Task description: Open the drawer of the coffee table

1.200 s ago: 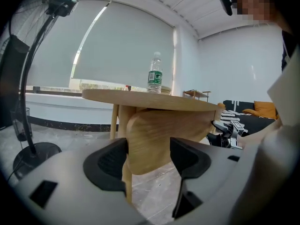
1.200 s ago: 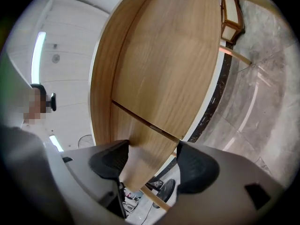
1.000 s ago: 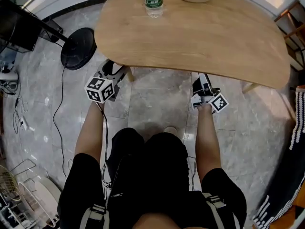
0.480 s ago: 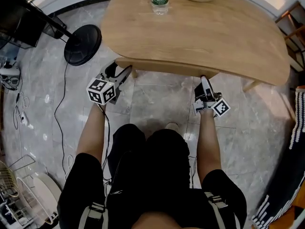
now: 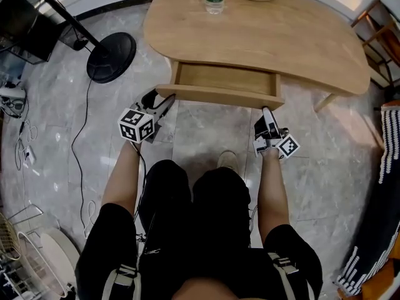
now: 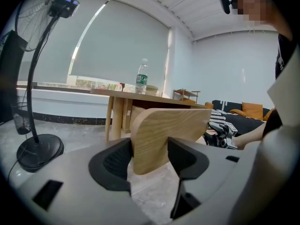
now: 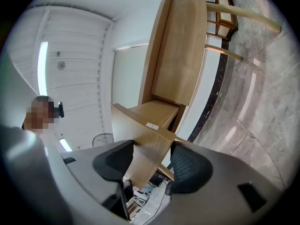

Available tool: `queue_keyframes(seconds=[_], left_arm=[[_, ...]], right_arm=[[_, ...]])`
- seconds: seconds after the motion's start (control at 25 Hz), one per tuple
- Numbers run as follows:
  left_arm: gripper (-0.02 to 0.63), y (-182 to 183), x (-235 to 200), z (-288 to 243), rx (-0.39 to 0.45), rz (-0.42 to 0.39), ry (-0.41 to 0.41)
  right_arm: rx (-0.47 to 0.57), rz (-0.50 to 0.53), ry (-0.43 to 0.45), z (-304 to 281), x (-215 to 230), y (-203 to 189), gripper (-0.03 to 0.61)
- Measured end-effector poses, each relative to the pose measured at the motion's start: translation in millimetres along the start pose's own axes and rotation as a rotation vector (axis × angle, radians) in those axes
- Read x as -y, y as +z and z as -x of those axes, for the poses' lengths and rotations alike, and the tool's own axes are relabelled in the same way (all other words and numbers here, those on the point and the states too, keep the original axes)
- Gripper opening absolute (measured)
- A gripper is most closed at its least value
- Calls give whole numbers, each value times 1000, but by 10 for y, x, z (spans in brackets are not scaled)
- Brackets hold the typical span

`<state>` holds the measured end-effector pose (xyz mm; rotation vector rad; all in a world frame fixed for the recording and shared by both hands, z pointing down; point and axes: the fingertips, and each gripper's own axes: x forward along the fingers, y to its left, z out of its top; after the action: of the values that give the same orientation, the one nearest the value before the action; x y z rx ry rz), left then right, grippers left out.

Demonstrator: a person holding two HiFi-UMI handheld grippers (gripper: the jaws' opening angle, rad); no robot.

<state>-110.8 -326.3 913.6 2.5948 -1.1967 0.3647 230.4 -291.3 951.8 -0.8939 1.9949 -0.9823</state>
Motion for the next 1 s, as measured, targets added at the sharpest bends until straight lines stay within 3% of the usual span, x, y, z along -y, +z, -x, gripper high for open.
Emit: queue_keyframes(seconds=[0.28, 0.64, 0.8, 1.0], left_arm=[[253, -108, 79, 155, -4, -5, 14], [265, -225, 63, 191, 2, 9, 39], [265, -231, 48, 447, 20, 52, 115], [265, 55, 78, 933, 81, -13, 215]], right_arm=[[29, -50, -61, 161, -71, -138, 265], [40, -52, -222, 247, -65, -252, 266], [11, 115, -390, 472, -132, -265, 241], [9, 408, -546, 740, -558, -57, 215]])
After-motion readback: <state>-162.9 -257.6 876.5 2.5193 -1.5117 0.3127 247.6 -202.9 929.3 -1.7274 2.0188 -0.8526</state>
